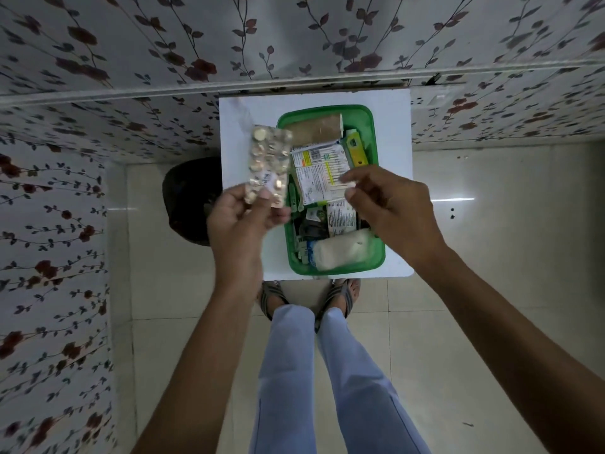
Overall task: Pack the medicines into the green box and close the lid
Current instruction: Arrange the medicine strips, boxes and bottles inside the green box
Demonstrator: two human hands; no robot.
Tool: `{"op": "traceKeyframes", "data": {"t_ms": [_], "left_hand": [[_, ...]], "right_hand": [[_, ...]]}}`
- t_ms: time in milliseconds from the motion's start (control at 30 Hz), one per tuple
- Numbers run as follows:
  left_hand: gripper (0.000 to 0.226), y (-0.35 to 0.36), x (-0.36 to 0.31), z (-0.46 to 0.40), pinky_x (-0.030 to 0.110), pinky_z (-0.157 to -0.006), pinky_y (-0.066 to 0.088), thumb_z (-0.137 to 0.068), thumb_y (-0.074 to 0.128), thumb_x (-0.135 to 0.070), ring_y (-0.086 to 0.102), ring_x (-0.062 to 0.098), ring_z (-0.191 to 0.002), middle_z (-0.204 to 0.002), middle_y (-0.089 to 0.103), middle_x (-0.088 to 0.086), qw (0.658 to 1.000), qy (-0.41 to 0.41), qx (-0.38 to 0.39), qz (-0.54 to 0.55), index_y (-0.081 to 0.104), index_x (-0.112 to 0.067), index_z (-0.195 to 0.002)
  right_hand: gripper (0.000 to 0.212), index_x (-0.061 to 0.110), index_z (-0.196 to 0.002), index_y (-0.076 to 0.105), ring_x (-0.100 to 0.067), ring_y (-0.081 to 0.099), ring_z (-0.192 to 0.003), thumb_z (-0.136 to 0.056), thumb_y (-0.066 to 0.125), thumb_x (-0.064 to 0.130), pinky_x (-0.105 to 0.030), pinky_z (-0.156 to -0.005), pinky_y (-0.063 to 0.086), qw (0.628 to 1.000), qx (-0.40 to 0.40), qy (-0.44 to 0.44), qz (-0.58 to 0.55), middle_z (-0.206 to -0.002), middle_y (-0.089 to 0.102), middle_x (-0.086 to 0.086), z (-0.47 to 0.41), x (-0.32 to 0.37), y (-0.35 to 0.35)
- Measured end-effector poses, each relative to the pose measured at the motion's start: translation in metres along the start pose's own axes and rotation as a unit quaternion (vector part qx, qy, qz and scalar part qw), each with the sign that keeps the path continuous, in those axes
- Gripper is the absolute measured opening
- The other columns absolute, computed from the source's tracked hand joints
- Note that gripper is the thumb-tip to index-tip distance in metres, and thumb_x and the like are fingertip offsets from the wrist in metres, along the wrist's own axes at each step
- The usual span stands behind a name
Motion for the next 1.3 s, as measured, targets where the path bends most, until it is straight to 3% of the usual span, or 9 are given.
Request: {"op": "traceKeyframes", "data": {"t_ms": [167, 333, 467, 633, 700, 800, 900, 967, 1300], "left_hand": [[0.01, 0.042, 0.02, 0.025, 0.03, -0.06, 0.058, -0.087, 0.059, -0.009, 0.067, 0.02, -0.058, -0.075, 0.066, 0.012, 0.994, -0.06, 0.086, -0.035, 0.057, -0.002, -0.095], [0.015, 0.016, 0.017, 0.014, 0.026, -0.05, 0.044, -0.091, 0.053, -0.026, 0.056, 0.013, -0.045, -0.069, 0.065, -0.003, 0.97, 0.024, 0.04, -0.237, 0.064, -0.018, -0.087], [0.015, -0.019, 0.011, -0.001, 0.024, -0.05, 0.039, -0.09, 0.052, -0.017, 0.05, 0.006, -0.044, -0.079, 0.062, -0.003, 0.971, 0.032, -0.031, -0.234, 0.061, -0.028, -0.085], [0.013, -0.025, 0.02, -0.007, 0.019, -0.044, 0.042, -0.09, 0.051, -0.015, 0.055, 0.001, -0.048, -0.084, 0.062, -0.006, 0.966, 0.017, -0.021, -0.258, 0.061, -0.02, -0.094], [0.015, -0.023, 0.023, -0.007, 0.017, -0.045, 0.044, -0.091, 0.05, -0.015, 0.057, -0.001, -0.051, -0.083, 0.06, -0.011, 0.966, 0.011, -0.014, -0.259, 0.062, -0.019, -0.097], [0.024, -0.014, 0.03, -0.009, 0.02, -0.054, 0.05, -0.091, 0.05, -0.015, 0.061, 0.004, -0.067, -0.089, 0.061, -0.012, 0.962, -0.015, 0.031, -0.272, 0.061, -0.014, -0.112], [0.034, 0.001, 0.032, -0.01, 0.034, -0.075, 0.058, -0.089, 0.056, -0.02, 0.063, 0.013, -0.081, -0.104, 0.065, 0.001, 0.947, -0.018, 0.084, -0.31, 0.057, -0.014, -0.122], [0.034, 0.01, 0.026, -0.012, 0.041, -0.083, 0.056, -0.087, 0.059, -0.025, 0.066, 0.017, -0.088, -0.104, 0.068, 0.006, 0.929, 0.021, 0.107, -0.353, 0.06, -0.013, -0.119], [0.03, 0.025, 0.018, -0.036, 0.047, -0.068, 0.057, -0.091, 0.05, -0.028, 0.066, 0.037, -0.069, -0.085, 0.071, 0.02, 0.869, 0.107, 0.109, -0.47, 0.062, -0.002, -0.101]], "right_hand": [[0.041, 0.019, -0.124, 0.051, -0.025, 0.068, -0.078, -0.085, 0.063, 0.028, -0.041, -0.073, 0.057, 0.992, -0.001, 0.084, -0.095, -0.085, 0.071, -0.006, -0.013, 0.002, 0.017], [0.041, 0.015, -0.117, 0.051, -0.028, 0.064, -0.071, -0.08, 0.066, 0.013, -0.032, -0.064, 0.052, 0.997, -0.005, 0.045, 0.063, -0.083, 0.068, -0.011, -0.02, 0.014, 0.025], [0.041, 0.007, -0.113, 0.048, -0.03, 0.06, -0.063, -0.075, 0.064, 0.001, -0.04, -0.055, 0.051, 0.994, 0.021, -0.009, 0.106, -0.074, 0.065, -0.017, -0.008, 0.027, 0.048], [0.045, 0.003, -0.114, 0.044, -0.026, 0.057, -0.08, -0.08, 0.069, 0.02, -0.025, -0.06, 0.032, 0.991, 0.048, -0.008, 0.123, -0.098, 0.063, -0.017, -0.003, 0.029, 0.072], [0.034, 0.004, -0.111, 0.048, -0.022, 0.057, -0.071, -0.084, 0.063, 0.017, -0.028, -0.06, 0.041, 0.995, 0.047, 0.012, 0.088, -0.091, 0.067, -0.015, -0.005, 0.029, 0.067], [0.02, 0.007, -0.105, 0.054, -0.024, 0.063, -0.064, -0.085, 0.057, 0.008, -0.036, -0.062, 0.055, 0.998, -0.013, 0.046, 0.031, -0.077, 0.064, -0.006, -0.01, 0.02, 0.04], [0.016, 0.011, -0.101, 0.058, -0.015, 0.059, -0.064, -0.085, 0.055, 0.009, -0.017, -0.061, 0.049, 0.992, -0.094, 0.064, 0.047, -0.081, 0.063, -0.002, -0.015, 0.005, 0.004], [0.018, 0.012, -0.101, 0.06, -0.015, 0.057, -0.067, -0.084, 0.054, 0.01, -0.02, -0.064, 0.046, 0.985, -0.139, 0.068, 0.081, -0.085, 0.064, -0.001, -0.016, -0.007, -0.014], [0.029, 0.01, -0.117, 0.054, -0.02, 0.058, -0.092, -0.089, 0.05, 0.015, -0.029, -0.086, 0.045, 0.97, -0.138, 0.18, 0.082, -0.112, 0.064, -0.009, -0.024, -0.067, -0.018]]}}
Point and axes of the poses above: each hand's wrist, its own z-axis away from the middle knuckle, its own y-axis out of the palm, x = y × z, the point moved 6 cm from there along -z, towards the middle knuckle
